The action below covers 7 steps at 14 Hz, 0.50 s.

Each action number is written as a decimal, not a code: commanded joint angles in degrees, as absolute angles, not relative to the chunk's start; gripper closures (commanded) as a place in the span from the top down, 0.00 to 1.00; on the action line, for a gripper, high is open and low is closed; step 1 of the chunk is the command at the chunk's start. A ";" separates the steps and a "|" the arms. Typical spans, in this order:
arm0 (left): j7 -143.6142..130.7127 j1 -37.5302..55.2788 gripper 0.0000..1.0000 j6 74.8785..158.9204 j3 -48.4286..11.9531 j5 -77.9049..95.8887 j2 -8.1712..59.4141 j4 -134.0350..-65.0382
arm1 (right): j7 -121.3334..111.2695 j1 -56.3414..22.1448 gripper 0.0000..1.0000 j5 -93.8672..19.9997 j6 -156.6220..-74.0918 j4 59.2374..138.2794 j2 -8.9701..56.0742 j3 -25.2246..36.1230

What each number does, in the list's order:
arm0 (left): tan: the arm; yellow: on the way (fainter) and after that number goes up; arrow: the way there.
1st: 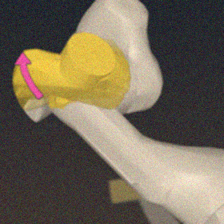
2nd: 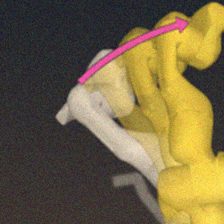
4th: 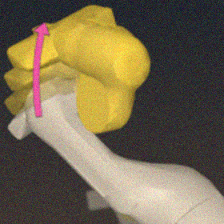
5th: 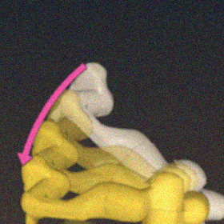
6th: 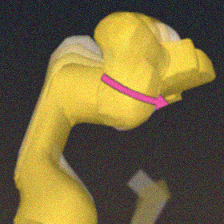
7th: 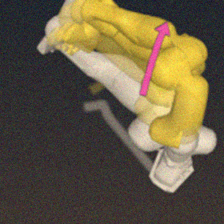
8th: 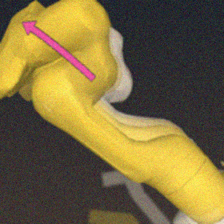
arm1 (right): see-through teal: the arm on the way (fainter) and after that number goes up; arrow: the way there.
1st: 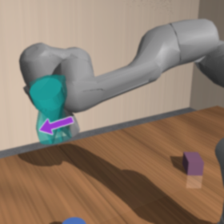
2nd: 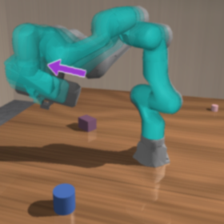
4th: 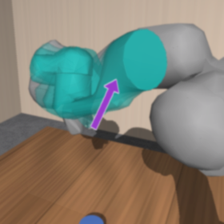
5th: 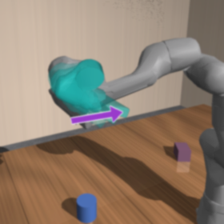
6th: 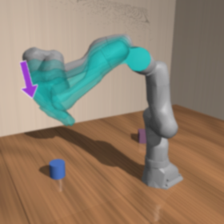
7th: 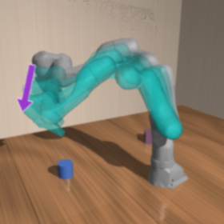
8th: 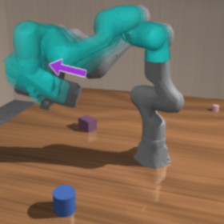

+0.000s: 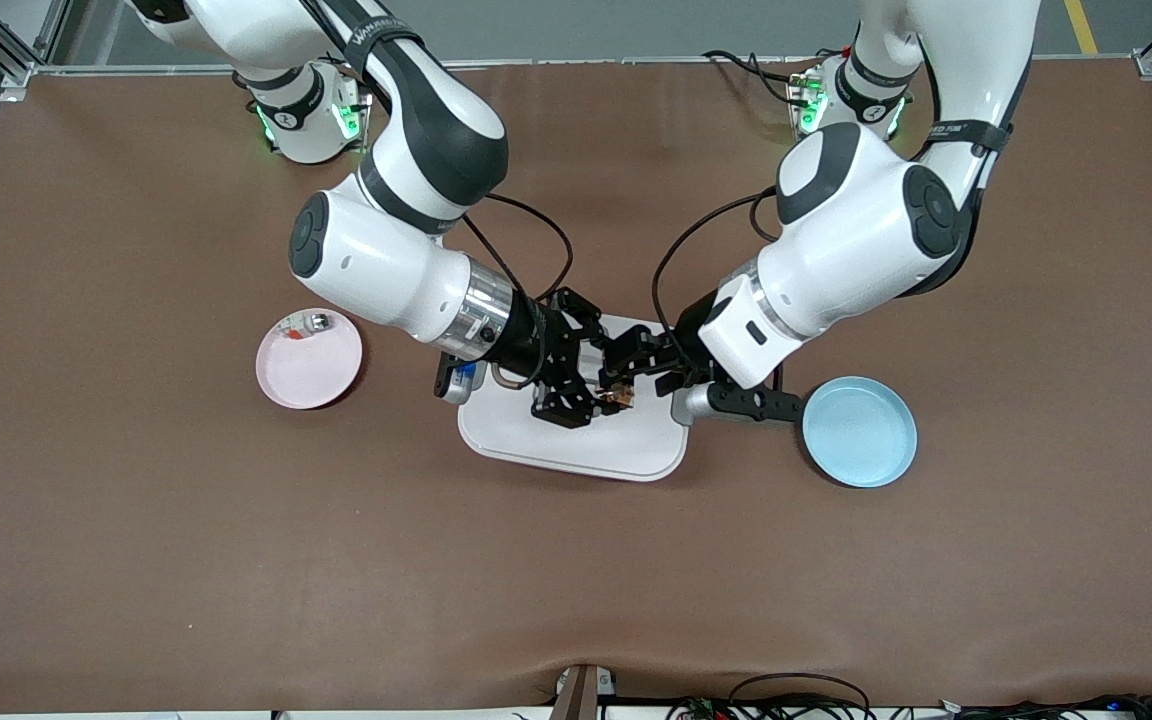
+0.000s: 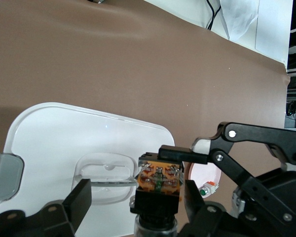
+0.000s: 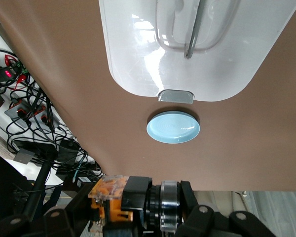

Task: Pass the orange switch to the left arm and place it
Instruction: 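Close the left gripper on the switch and open the right gripper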

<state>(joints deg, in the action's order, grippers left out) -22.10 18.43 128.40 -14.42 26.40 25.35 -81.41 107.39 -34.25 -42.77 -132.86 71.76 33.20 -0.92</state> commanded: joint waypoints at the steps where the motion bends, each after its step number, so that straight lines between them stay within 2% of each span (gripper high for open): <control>1: -21.53 19.07 0.80 129.29 -14.33 27.42 26.45 -79.98 | 108.11 -34.80 0.00 -43.95 -132.98 69.61 34.28 -0.44; 6: -21.62 19.16 0.52 129.29 -14.24 27.42 26.46 -79.98 | 108.11 -34.89 0.00 -43.95 -133.07 69.52 34.80 -0.44; 7: -21.71 19.16 0.50 129.29 -14.24 27.42 26.46 -79.98 | 108.11 -34.89 0.00 -43.95 -133.33 69.52 34.80 -0.44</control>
<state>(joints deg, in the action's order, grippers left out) -22.08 18.89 128.99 -14.53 26.70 25.75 -81.00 107.40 -34.36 -42.78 -132.98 71.58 33.76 -0.93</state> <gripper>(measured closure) 0.414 0.256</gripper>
